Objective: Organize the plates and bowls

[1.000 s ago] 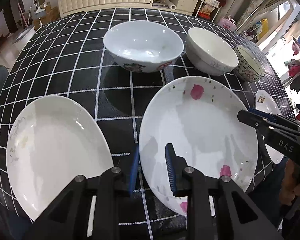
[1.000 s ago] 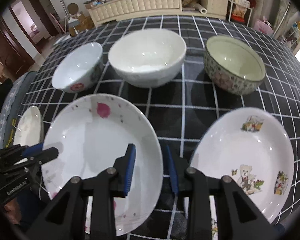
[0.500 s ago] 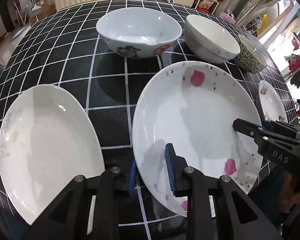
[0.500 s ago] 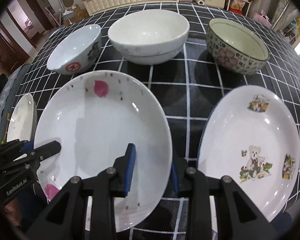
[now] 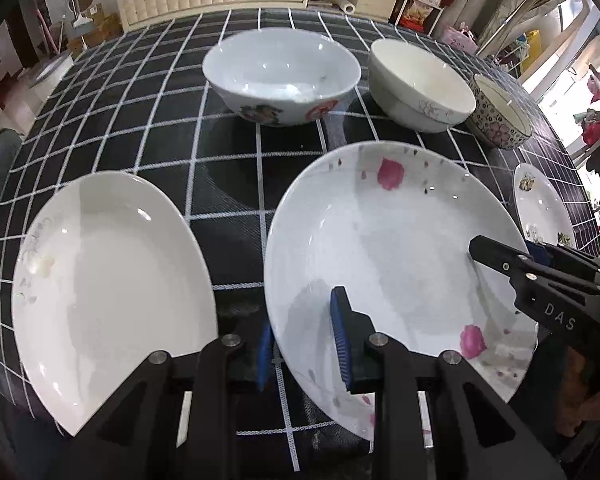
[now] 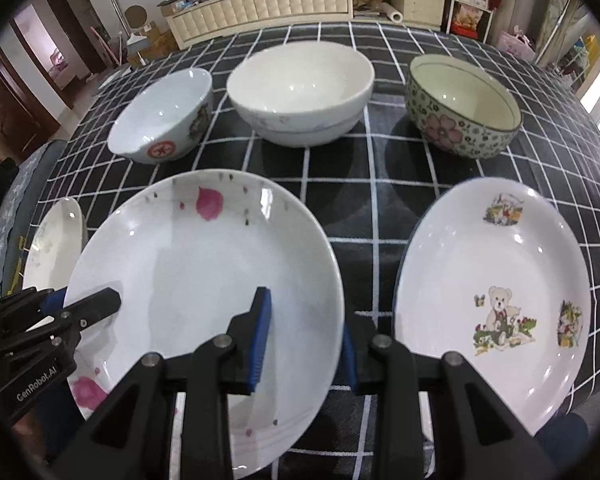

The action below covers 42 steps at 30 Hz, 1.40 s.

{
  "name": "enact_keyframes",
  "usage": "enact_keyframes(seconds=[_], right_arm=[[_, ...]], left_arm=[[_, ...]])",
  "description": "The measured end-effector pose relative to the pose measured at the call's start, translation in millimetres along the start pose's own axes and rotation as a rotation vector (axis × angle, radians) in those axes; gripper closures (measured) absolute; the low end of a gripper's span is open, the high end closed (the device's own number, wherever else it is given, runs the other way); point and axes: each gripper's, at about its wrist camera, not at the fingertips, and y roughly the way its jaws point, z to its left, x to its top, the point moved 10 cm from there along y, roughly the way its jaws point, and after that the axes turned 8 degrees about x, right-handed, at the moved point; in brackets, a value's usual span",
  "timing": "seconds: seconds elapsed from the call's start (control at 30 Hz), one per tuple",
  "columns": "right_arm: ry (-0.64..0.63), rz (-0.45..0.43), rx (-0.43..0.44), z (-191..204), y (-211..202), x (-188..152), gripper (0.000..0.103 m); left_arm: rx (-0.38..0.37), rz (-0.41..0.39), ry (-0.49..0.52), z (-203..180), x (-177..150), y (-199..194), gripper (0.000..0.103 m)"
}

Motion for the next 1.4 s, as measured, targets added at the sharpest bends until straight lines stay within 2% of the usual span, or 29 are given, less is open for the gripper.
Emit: enact_keyframes(seconds=[0.27, 0.6, 1.13, 1.4], right_arm=[[-0.027, -0.030, 0.021, 22.2, -11.2, 5.5, 0.067], [-0.092, -0.033, 0.053, 68.9, -6.8, 8.6, 0.067], [-0.215, 0.035, 0.087, 158.3, 31.3, 1.1, 0.067], [-0.239, 0.076, 0.081, 180.8, 48.7, -6.5, 0.067]], left_arm=[[0.018, -0.055, -0.020, 16.1, 2.5, -22.0, 0.079], [0.046, -0.084, -0.081, 59.3, -11.1, -47.4, 0.079], [0.117, -0.085, -0.212, 156.1, -49.5, -66.4, 0.079], [0.129, -0.072, -0.255, 187.3, -58.8, -64.7, 0.079]])
